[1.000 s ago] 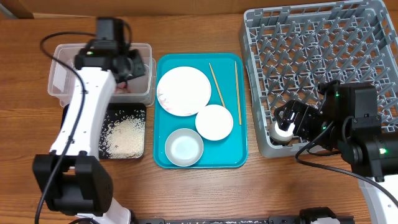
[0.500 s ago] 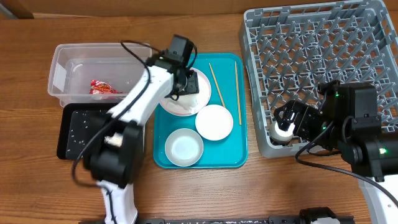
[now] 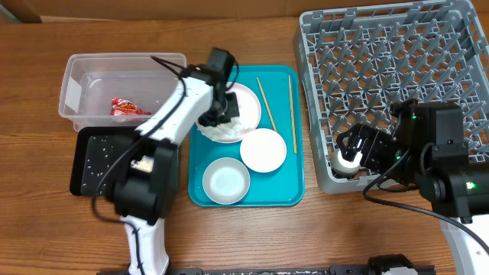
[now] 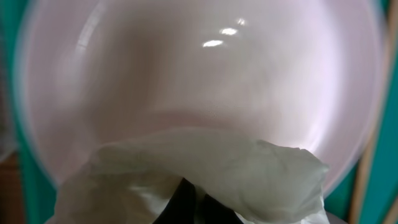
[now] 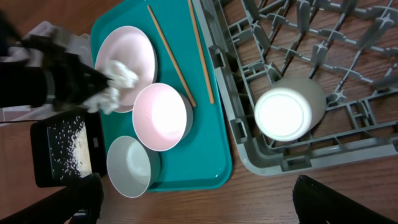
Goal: Sort waste into correct bins and load items into the dishwasher
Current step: 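Grasp the white tissue from the plate with left gripper, then drop the tissue into the clear plastic bin with left gripper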
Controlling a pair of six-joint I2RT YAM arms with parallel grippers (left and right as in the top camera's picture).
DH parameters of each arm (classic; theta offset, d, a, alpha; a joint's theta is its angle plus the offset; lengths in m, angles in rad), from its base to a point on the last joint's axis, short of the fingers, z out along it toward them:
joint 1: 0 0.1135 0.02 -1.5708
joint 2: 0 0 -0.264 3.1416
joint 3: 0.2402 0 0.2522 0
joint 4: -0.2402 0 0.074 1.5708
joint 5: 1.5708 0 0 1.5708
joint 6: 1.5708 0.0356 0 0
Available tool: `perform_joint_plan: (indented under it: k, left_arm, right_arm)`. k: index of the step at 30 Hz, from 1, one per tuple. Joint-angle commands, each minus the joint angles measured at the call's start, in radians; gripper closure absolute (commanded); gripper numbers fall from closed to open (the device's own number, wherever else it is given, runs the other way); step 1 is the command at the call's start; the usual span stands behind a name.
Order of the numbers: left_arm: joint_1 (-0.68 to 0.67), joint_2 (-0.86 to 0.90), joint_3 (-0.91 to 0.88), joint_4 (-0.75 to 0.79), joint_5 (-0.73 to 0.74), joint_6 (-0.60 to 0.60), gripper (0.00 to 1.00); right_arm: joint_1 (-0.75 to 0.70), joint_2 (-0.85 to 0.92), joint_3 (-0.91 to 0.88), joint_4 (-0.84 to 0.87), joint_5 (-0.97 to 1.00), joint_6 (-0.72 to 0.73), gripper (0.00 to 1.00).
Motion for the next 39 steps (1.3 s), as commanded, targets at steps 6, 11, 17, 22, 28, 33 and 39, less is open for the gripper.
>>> perform_joint_plan:
  k: [6,11,17,22,28,33,39]
  left_arm:
    - [0.157,-0.256,0.073,-0.063,-0.215,0.045,0.96]
    - [0.248,-0.203,0.055,-0.045,-0.238,0.072,0.89]
    - [0.288,-0.196,0.084,-0.081,-0.172,0.248,0.49]
    - [0.278,-0.269,0.187,-0.221,-0.106,0.251,0.49]
    - [0.244,-0.445,0.206,-0.315,-0.064,0.250,0.51]
    - [0.181,-0.580,0.206,-0.406,-0.068,0.251,0.48]
    - [0.128,-0.678,0.206,-0.478,-0.068,0.251,0.44]
  right_arm:
    - [-0.006,-0.010,0.019,0.002,0.001,-0.006,0.02]
    - [-0.006,-0.010,0.019,0.002,0.001,-0.006,0.02]
    - [-0.006,-0.010,0.019,0.001,0.001,-0.006,0.02]
    - [-0.006,-0.010,0.019,0.002,0.001,-0.006,0.02]
    - [-0.006,-0.010,0.019,-0.010,0.002,-0.006,0.02]
    - [-0.006,-0.010,0.019,-0.010,0.001,-0.006,0.01]
    - [-0.006,-0.010,0.019,-0.010,0.001,-0.006,0.00]
